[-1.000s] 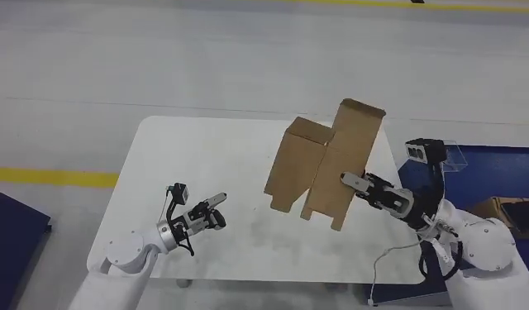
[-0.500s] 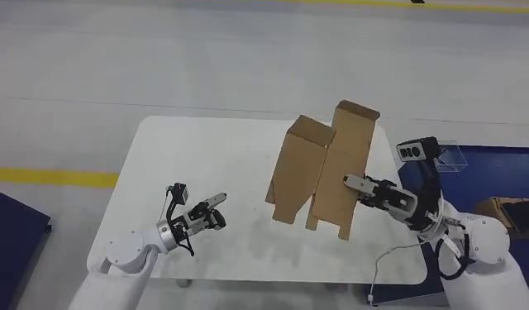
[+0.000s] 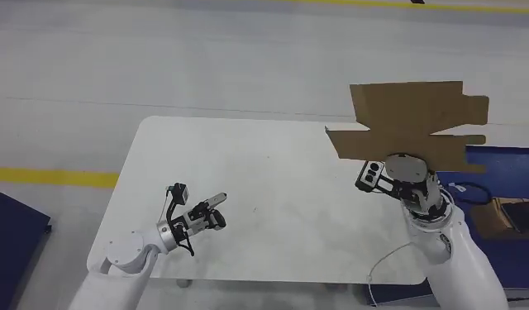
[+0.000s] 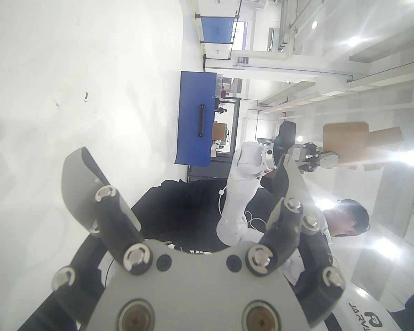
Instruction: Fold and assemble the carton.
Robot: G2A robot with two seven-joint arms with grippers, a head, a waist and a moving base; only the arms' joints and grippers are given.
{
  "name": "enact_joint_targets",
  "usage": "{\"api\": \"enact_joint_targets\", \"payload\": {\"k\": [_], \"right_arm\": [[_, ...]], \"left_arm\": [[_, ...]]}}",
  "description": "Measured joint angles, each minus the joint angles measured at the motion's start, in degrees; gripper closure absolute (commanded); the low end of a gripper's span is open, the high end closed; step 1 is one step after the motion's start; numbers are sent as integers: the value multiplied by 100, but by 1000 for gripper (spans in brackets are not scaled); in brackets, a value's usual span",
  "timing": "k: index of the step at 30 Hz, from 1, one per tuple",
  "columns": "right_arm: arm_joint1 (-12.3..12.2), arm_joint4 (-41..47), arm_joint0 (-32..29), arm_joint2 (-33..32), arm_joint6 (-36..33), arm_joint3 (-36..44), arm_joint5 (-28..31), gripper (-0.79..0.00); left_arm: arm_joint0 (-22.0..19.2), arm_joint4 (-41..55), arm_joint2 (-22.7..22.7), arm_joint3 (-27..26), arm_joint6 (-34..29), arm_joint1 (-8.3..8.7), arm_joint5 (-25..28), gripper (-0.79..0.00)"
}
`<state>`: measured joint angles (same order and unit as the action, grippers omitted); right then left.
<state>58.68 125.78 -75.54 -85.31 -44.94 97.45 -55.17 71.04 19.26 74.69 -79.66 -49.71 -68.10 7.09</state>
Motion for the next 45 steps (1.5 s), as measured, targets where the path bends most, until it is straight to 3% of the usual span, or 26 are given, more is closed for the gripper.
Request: {"api": "enact_joint_targets", "payload": {"k": [2,5,7,9,11,14,19,24,27,34,41,45], "right_arm": [[-14,882,21,245,551,-101,-282,0],[-62,1986,116,426,1465,-113,-256,0],[-86,2215,211,224,1840,-29,-57,0],[-77,1850,239,-68,1741,137,247,0],[-56,1064,220,-308,1317,338,642,0],[-32,-1147,108,-501,110,543,1636,0],[-79,-5086,18,-546,-1946,327,3859,0],[-128,-7637,-52,-562,-2385,172,5634,0],[-143,-8781,-55,-406,-2250,-30,6160,0],[-134,-9914,188,134,-2150,-611,6138,0],[-72,-9938,342,692,-2161,-855,5999,0],[-45,-9966,368,928,-2140,-947,5923,0]], "left_arm": [[0,0,0,0,0,0,0,-785],[0,0,0,0,0,0,0,-785],[0,0,0,0,0,0,0,-785],[0,0,0,0,0,0,0,-785],[0,0,0,0,0,0,0,-785],[0,0,0,0,0,0,0,-785],[0,0,0,0,0,0,0,-785],[0,0,0,0,0,0,0,-785],[-7,170,78,-74,-47,9,-161,-785],[100,710,516,-768,-674,125,-970,-785],[325,340,78,-1268,-633,122,-1004,-785],[350,265,-203,-1339,-665,101,-808,-733]]}}
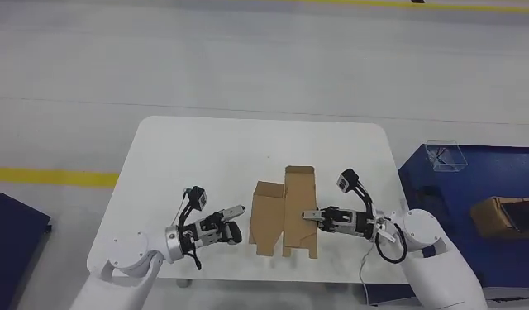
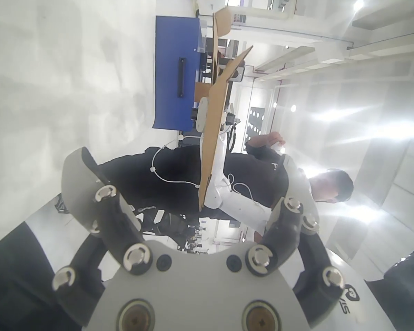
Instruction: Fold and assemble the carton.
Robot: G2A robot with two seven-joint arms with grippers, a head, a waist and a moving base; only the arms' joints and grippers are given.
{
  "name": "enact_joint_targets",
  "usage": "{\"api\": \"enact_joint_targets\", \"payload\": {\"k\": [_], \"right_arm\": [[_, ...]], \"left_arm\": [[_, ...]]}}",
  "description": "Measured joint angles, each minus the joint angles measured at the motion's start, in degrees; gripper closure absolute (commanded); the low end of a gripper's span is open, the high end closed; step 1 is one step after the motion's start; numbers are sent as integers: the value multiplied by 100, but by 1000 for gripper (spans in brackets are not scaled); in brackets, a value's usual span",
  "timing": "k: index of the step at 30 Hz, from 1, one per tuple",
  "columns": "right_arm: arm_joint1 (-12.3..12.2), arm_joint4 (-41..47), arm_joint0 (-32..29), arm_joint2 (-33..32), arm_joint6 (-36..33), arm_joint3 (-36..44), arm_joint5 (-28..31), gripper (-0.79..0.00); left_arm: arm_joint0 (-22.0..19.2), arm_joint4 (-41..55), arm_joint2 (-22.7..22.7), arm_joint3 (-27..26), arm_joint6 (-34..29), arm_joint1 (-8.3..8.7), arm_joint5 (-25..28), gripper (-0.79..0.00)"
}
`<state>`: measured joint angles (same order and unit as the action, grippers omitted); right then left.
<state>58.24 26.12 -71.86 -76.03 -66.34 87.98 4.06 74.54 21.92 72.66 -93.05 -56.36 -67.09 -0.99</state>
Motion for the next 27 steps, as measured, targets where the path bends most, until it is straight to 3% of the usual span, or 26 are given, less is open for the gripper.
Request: {"api": "enact_joint_targets", "payload": {"k": [2,3,4,5,6,7,14,15,16,27], "right_arm": [[16,76,-9,117,-28,-41,-103,0],[25,106,-13,189,-48,-51,-141,0],[31,102,-16,230,-43,-55,-131,0],[35,88,-19,261,-24,-58,-102,0],[39,83,-22,288,-3,-60,-67,0],[42,104,-22,300,0,-61,-54,0],[34,216,-20,231,100,-12,-8,0],[32,175,-26,228,158,-10,-12,-52],[32,158,-30,229,202,-11,-29,-785],[33,162,-33,232,224,-15,-47,-785]], "left_arm": [[9,-38,-55,-15,-41,1,128,-610],[20,-70,-89,-22,-38,2,195,-403],[25,-100,-115,-28,-26,2,238,-345],[28,-137,-140,-29,-5,2,277,-231],[29,-176,-172,-22,28,2,314,-58],[26,-194,-194,-12,49,1,334,0],[-16,-202,-297,83,105,0,495,0],[-25,-179,-305,98,91,1,513,0],[-28,-172,-307,104,86,1,519,0],[-28,-173,-306,103,87,1,518,0]]}}
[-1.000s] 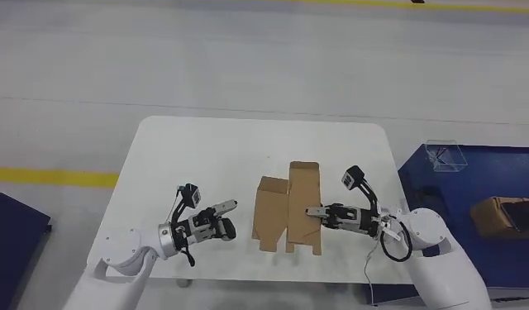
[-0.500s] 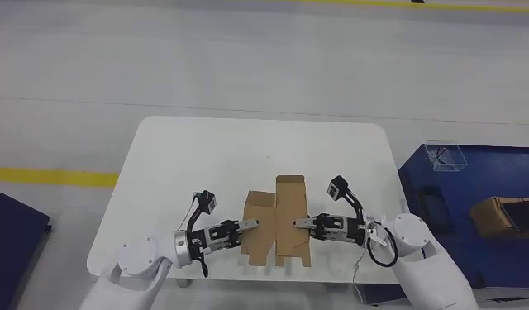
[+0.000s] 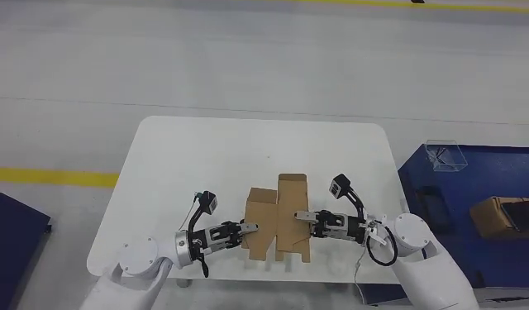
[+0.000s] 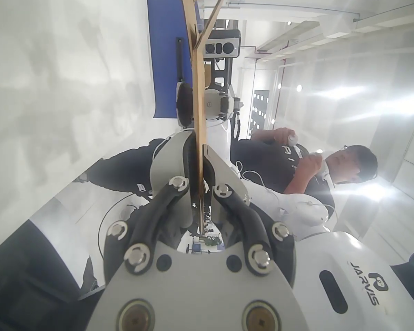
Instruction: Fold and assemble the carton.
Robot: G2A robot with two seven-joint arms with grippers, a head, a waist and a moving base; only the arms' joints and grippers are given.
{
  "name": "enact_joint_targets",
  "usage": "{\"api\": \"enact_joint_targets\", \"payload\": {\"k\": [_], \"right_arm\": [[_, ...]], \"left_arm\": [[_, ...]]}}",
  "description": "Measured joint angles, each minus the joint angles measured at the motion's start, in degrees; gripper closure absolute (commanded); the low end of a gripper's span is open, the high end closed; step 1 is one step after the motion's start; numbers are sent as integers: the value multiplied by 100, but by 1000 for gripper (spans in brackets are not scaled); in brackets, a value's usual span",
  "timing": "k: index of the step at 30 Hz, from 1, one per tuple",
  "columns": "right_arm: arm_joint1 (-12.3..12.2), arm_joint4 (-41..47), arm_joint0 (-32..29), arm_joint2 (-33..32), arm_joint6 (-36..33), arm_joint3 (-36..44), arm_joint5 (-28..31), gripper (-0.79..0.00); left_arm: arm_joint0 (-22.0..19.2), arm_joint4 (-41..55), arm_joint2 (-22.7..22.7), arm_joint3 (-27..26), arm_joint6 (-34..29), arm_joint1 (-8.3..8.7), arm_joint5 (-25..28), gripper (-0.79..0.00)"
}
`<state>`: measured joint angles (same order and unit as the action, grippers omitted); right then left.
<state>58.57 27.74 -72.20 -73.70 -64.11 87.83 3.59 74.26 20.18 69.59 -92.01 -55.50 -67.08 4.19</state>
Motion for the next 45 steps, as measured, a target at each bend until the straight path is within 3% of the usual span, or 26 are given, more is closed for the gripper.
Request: {"api": "enact_joint_targets", "payload": {"k": [9,15,22,24,25,26,28,29,32,40,41,42,45], "right_arm": [[2,22,-9,9,7,11,-20,-785],[29,1151,405,-245,233,-551,-1069,-785],[22,1358,1059,-254,-174,-1151,-1652,-785],[24,1191,1202,-151,-238,-1147,-1649,-573],[24,1038,1248,-106,-219,-1111,-1554,-526],[24,881,1276,-62,-189,-1070,-1429,-351],[30,625,1293,22,-138,-981,-1161,-237],[33,579,1290,43,-122,-959,-1075,-114],[34,415,1292,114,-111,-918,-938,0],[50,263,1314,177,140,-914,-671,0],[51,226,1314,181,187,-907,-640,0],[52,189,1313,184,251,-898,-609,0],[48,63,1318,191,337,-861,-572,0]], "left_arm": [[0,0,0,0,0,0,0,0],[-84,-11,165,-26,-412,57,278,0],[-114,-90,225,-107,-861,113,806,0],[-145,-75,188,-125,-868,114,834,0],[-163,-71,176,-122,-845,114,829,0],[-185,-60,162,-109,-805,113,803,0],[-243,10,120,-72,-735,106,712,0],[-267,25,104,-59,-723,105,695,0],[-301,13,83,14,-530,99,712,0],[-374,108,-24,147,-570,102,730,0],[-376,110,-30,153,-572,104,732,-83],[-381,111,-36,159,-577,107,734,-754],[-390,4,-36,160,-540,119,733,-785]]}}
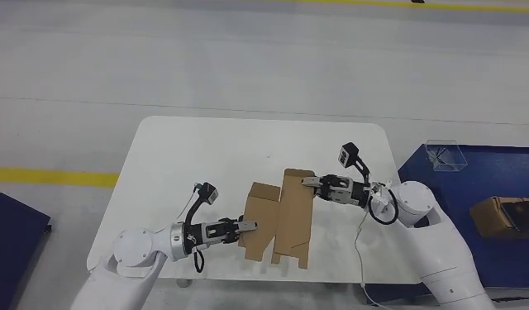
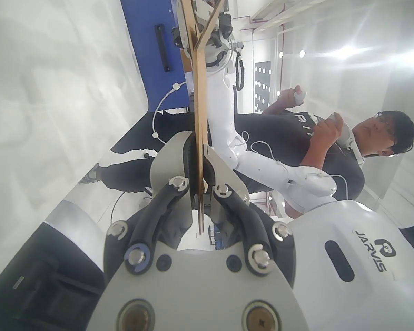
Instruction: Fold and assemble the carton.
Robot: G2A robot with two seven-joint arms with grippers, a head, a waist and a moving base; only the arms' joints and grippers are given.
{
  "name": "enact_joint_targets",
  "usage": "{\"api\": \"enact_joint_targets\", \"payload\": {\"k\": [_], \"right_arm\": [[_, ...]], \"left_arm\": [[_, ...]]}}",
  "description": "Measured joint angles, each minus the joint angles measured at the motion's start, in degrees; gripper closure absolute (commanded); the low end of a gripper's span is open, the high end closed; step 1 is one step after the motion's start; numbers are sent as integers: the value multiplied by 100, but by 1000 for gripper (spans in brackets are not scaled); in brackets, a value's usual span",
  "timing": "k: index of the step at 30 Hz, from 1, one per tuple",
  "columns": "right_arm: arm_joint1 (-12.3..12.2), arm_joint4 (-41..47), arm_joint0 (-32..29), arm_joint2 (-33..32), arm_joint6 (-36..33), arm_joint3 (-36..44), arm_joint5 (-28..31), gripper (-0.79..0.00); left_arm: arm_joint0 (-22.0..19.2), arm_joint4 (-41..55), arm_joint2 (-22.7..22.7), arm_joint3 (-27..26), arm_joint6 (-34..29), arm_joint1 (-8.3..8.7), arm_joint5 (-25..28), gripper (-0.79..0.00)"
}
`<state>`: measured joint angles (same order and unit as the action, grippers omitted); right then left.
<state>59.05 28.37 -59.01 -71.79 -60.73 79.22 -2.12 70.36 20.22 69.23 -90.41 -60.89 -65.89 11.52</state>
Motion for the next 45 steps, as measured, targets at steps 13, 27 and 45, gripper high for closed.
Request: {"api": "enact_joint_targets", "payload": {"k": [13,27,45], "right_arm": [[-119,-1262,-351,-469,834,770,1240,0],[-147,-1722,-726,-475,1024,1231,1558,0],[-89,-1470,-727,-144,956,1261,1307,0]], "left_arm": [[167,-729,224,-318,883,26,404,-785],[629,-3686,-371,-1447,2756,1,965,-785],[500,-2871,-898,-1499,1676,12,1315,-785]]}}
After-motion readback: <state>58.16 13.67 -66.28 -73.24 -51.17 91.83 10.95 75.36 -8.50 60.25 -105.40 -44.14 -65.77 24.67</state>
